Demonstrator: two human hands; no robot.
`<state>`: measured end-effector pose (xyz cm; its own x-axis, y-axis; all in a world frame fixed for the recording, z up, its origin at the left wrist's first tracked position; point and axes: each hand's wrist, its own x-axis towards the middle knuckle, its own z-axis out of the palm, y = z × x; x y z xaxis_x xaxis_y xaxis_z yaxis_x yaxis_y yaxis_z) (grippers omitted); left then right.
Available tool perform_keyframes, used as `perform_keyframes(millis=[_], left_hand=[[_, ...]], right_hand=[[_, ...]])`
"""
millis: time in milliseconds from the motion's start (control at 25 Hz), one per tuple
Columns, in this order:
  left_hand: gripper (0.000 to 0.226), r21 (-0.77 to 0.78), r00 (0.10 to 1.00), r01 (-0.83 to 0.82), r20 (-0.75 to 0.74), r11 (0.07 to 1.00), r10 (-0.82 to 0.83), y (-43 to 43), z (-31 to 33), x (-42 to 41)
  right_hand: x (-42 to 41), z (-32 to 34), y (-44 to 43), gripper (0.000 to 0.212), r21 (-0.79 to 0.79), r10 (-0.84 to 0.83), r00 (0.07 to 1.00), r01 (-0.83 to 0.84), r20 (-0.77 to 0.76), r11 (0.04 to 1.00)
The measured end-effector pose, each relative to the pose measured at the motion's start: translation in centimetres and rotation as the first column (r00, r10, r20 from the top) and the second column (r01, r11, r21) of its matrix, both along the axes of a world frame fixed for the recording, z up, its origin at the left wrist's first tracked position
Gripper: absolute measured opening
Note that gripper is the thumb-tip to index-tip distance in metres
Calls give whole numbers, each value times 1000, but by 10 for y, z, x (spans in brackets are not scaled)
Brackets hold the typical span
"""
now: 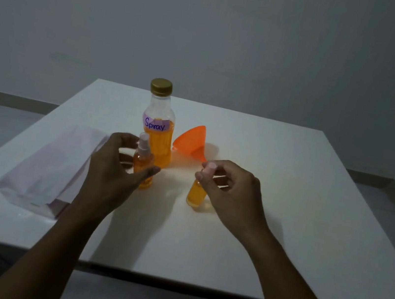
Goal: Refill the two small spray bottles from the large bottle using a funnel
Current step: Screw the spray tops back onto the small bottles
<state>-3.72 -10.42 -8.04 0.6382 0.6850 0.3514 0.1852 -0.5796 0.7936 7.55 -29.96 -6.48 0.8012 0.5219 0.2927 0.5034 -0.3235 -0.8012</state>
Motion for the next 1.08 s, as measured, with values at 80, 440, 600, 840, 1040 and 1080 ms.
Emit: perform_keyframes(millis=[80, 440, 600, 840, 1040, 1080], left_hand=[[78, 174, 991, -55, 131, 983, 32, -12, 11, -2], [62, 159, 844, 524, 35, 837, -535, -116, 6, 35], [49, 200, 828, 546, 23, 814, -561, -128, 2, 50], [53, 195, 831, 543, 10, 817, -556, -139, -3, 60], [68, 132, 851, 520, -6, 844, -524, -141, -4, 57], [69, 121, 847, 528, -9, 840, -531, -142, -3, 56]], right_hand=[[2, 7, -14, 25, 64, -8, 1000, 10, -30, 998], [-4, 26, -60, 19, 155, -125, 989, 136, -82, 978], [3, 28, -74, 9, 137, -168, 979, 183, -117, 974], [14, 36, -94, 9, 256, -132, 933, 225, -334, 940], [43, 47, -141, 34, 472, -151, 889, 366, -431, 802], [45, 45, -148, 31, 457, -164, 887, 372, -431, 808]])
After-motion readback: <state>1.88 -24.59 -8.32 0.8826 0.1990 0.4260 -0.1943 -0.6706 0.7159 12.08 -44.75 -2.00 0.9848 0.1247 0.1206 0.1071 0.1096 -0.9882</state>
